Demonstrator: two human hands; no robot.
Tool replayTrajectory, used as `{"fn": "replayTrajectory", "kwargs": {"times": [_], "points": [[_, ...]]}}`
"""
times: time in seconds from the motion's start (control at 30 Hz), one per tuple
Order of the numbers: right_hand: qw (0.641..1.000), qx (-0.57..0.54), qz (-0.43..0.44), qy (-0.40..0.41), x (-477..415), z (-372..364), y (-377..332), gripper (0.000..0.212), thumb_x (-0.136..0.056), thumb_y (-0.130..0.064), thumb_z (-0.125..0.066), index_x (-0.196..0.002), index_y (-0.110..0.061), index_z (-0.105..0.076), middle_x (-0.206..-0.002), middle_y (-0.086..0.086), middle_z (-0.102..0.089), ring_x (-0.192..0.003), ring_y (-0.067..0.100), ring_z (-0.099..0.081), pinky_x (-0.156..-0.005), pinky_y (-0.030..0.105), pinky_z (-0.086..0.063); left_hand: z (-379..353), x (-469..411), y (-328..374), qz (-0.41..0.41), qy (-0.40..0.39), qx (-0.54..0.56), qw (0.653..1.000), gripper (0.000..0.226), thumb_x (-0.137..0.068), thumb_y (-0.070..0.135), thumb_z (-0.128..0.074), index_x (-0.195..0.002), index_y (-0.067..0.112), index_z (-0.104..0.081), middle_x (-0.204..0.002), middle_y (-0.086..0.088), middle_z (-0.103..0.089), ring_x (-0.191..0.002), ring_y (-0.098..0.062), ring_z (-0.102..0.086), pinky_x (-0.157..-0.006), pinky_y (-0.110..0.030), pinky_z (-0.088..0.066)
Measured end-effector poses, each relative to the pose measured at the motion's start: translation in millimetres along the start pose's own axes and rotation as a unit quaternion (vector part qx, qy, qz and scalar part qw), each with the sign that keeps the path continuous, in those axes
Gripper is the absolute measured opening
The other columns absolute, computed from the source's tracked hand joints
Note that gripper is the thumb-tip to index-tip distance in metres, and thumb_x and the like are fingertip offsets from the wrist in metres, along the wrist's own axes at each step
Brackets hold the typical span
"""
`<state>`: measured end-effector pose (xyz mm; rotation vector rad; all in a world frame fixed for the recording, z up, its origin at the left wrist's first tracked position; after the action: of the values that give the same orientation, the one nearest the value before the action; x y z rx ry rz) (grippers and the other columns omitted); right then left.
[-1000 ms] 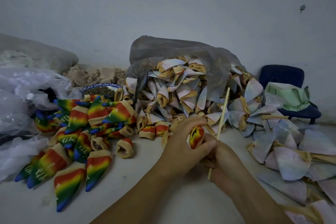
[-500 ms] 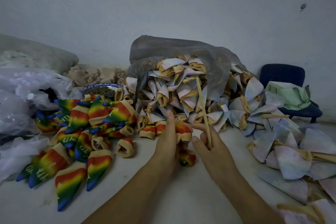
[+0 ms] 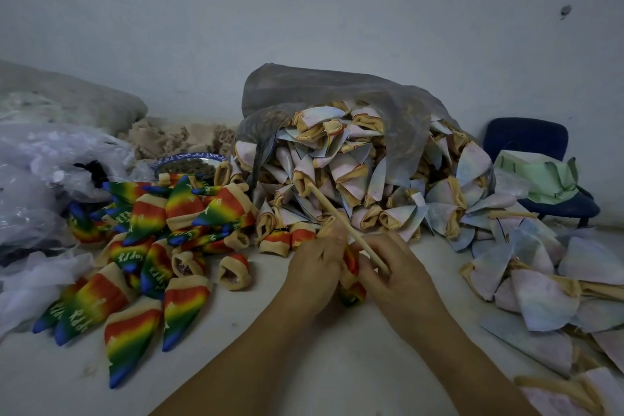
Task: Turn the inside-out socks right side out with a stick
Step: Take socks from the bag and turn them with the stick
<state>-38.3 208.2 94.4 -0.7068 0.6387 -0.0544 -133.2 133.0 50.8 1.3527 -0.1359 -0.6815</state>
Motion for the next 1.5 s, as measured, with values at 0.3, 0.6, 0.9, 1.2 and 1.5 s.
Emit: {"fn": "replayTrajectory", "kwargs": {"times": [0.3,0.6,0.9,1.2,1.5], "points": [[0.992,-0.018,-0.087,-0.084,3.5,-17.9,27.5,0.014,-0.095,-0.020,-0.052,-0.091,-0.033,-0.049,-0.082,-0.009,-0.045,-0.062,-0.008,-0.045,-0.057,0.008,-0.039,-1.4,-2.4,6.5,-0.034,0.008,-0.004,0.999,0.050,-0.090,0.063,-0.033,-0.051,0.043,-0.056,-0.044,0.013,-0.047,-0.043,-0.001,-0.043,-0.048,-0.012,-0.035],[0.974,-0.125,-0.171,-0.082,7.2,-19.7,40.7,0.013,-0.096,-0.026,-0.048,-0.085,-0.031,-0.053,-0.064,-0.013,-0.056,-0.050,-0.006,-0.047,-0.045,0.008,-0.036,4.1,-3.4,0.7,0.003,0.031,0.064,0.998,0.046,-0.082,0.071,-0.040,-0.071,0.037,-0.068,-0.058,0.007,-0.055,-0.058,-0.007,-0.057,-0.053,-0.019,-0.049],[0.919,-0.288,-0.261,-0.062,16.1,-25.1,53.0,0.025,-0.094,-0.041,-0.051,-0.095,-0.017,-0.055,-0.047,-0.008,-0.038,-0.041,0.009,-0.028,-0.040,0.024,-0.024,1.4,0.0,16.9,-0.029,-0.001,0.067,0.997,0.030,-0.102,0.040,-0.046,-0.082,0.048,-0.067,-0.074,0.019,-0.063,-0.066,0.004,-0.060,-0.055,-0.008,-0.045],[0.961,-0.132,-0.232,0.077,10.5,11.7,70.5,0.016,-0.094,-0.029,-0.050,-0.079,-0.024,-0.053,-0.062,-0.004,-0.053,-0.044,0.001,-0.044,-0.041,0.012,-0.035,-3.8,11.7,56.9,-0.244,0.034,-0.185,0.951,0.019,-0.096,0.016,-0.060,-0.108,0.023,-0.074,-0.125,0.009,-0.045,-0.118,-0.004,-0.041,-0.097,-0.009,-0.031],[0.967,-0.099,-0.218,0.085,9.8,15.2,69.0,0.014,-0.093,-0.026,-0.050,-0.079,-0.026,-0.051,-0.072,0.001,-0.055,-0.063,0.013,-0.051,-0.055,0.024,-0.037,-18.4,8.4,52.0,-0.256,0.000,-0.264,0.930,0.009,-0.091,0.022,-0.067,-0.093,0.015,-0.061,-0.104,0.006,-0.047,-0.100,-0.010,-0.037,-0.085,-0.012,-0.028]]}}
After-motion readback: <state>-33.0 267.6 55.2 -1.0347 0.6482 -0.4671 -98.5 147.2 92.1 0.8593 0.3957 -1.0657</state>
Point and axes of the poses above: each hand's wrist, its own x-axis away from the middle knuckle, its own z-axis out of the back of the hand, y = z × x, the point moved 10 cm from there along -x, towards the middle knuckle
